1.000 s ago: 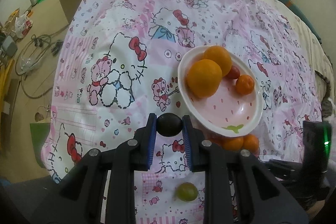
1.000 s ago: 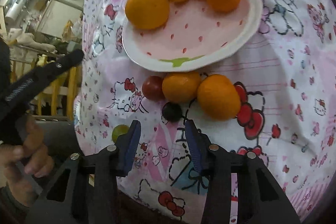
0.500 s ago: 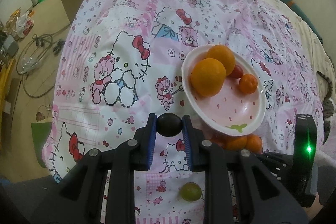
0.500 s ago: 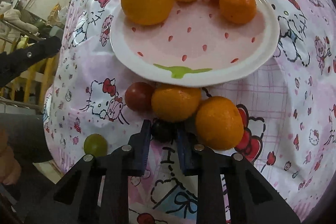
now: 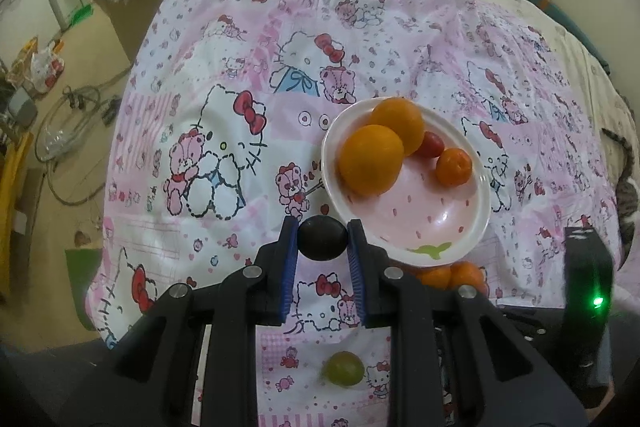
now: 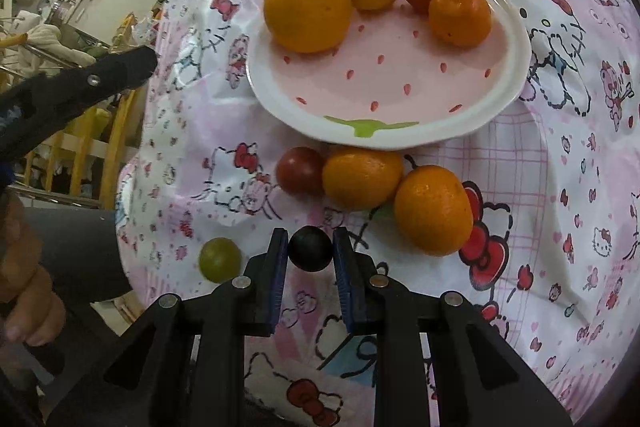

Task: Organize fruits
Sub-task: 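Carry both dark grapes over the white plate with both grippers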

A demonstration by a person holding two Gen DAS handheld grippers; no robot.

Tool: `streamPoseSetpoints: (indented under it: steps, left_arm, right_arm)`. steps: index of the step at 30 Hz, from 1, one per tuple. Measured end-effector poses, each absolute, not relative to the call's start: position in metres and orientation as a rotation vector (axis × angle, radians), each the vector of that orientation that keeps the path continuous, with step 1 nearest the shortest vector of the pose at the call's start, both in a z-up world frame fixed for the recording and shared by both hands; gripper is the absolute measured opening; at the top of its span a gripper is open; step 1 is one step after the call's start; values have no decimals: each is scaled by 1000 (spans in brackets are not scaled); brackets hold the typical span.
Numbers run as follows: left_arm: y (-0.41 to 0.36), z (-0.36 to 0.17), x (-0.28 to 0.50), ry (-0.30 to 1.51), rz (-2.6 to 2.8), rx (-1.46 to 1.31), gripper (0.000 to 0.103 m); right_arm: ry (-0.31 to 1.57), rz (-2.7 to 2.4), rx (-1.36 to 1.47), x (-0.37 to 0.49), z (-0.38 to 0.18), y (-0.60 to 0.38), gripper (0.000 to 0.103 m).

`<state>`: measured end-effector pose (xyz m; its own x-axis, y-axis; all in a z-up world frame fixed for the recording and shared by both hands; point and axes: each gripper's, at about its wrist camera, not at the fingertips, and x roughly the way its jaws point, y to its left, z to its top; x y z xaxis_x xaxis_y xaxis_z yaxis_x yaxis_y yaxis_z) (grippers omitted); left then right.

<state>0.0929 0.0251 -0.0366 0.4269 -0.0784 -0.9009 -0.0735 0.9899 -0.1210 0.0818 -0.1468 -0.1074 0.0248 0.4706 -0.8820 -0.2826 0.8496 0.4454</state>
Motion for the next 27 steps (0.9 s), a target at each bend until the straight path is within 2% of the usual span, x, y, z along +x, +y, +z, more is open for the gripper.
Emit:
streamPoseSetpoints:
  steps: [14,27]
  left_arm:
    - [6,-42,97,1148,-2,-113,21]
    - [-28,-42,98,1111,-68,-30,21]
  right_arm:
    - [1369,650,286,75,-76,-177,24]
    - [1186,536,421,91,-39,-250,24]
